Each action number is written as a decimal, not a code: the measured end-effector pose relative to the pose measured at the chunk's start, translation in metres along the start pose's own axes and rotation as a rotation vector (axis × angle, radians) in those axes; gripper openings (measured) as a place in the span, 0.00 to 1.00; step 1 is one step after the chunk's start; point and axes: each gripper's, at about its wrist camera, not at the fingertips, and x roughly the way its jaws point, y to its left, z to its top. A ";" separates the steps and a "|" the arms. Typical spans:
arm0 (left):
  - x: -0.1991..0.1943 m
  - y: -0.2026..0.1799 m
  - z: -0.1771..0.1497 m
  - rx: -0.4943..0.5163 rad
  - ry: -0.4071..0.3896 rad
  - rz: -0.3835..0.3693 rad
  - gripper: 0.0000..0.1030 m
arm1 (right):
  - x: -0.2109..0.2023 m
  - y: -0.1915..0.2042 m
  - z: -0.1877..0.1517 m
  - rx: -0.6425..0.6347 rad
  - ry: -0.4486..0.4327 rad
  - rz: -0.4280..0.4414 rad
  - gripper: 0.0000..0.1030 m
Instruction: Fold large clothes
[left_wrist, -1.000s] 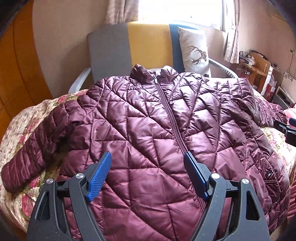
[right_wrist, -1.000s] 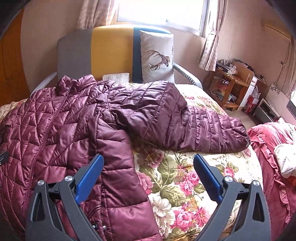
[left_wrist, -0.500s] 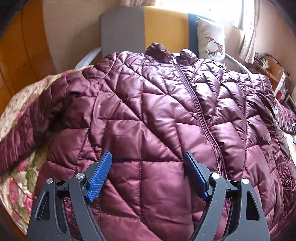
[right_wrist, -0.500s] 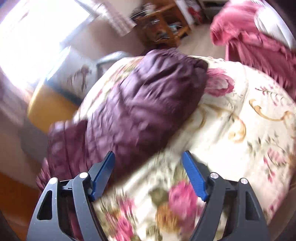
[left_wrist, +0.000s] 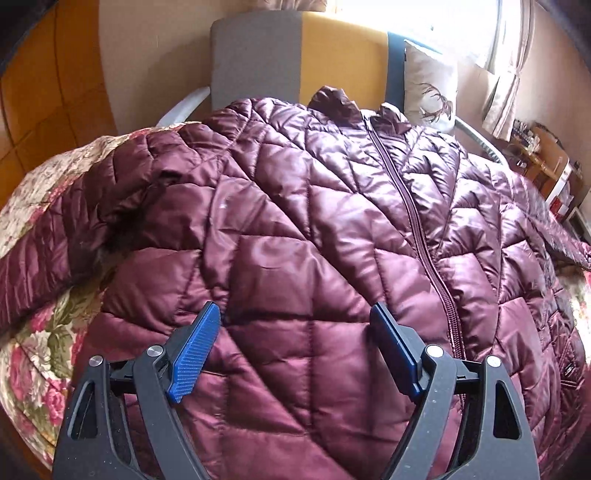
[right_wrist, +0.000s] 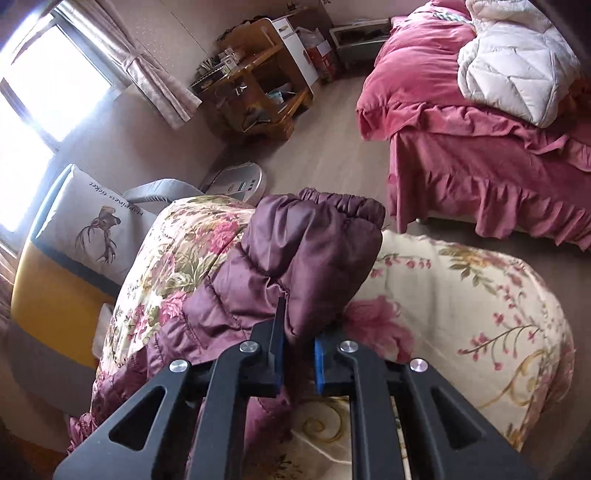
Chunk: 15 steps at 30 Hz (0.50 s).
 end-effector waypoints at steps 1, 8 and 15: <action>-0.002 0.001 0.001 0.011 -0.011 0.020 0.80 | -0.011 0.010 -0.004 -0.028 -0.021 0.018 0.10; -0.018 0.018 0.016 0.004 -0.070 0.095 0.88 | -0.092 0.151 -0.073 -0.424 -0.049 0.382 0.10; -0.033 0.037 0.021 -0.057 -0.092 0.118 0.88 | -0.123 0.292 -0.217 -0.739 0.125 0.647 0.10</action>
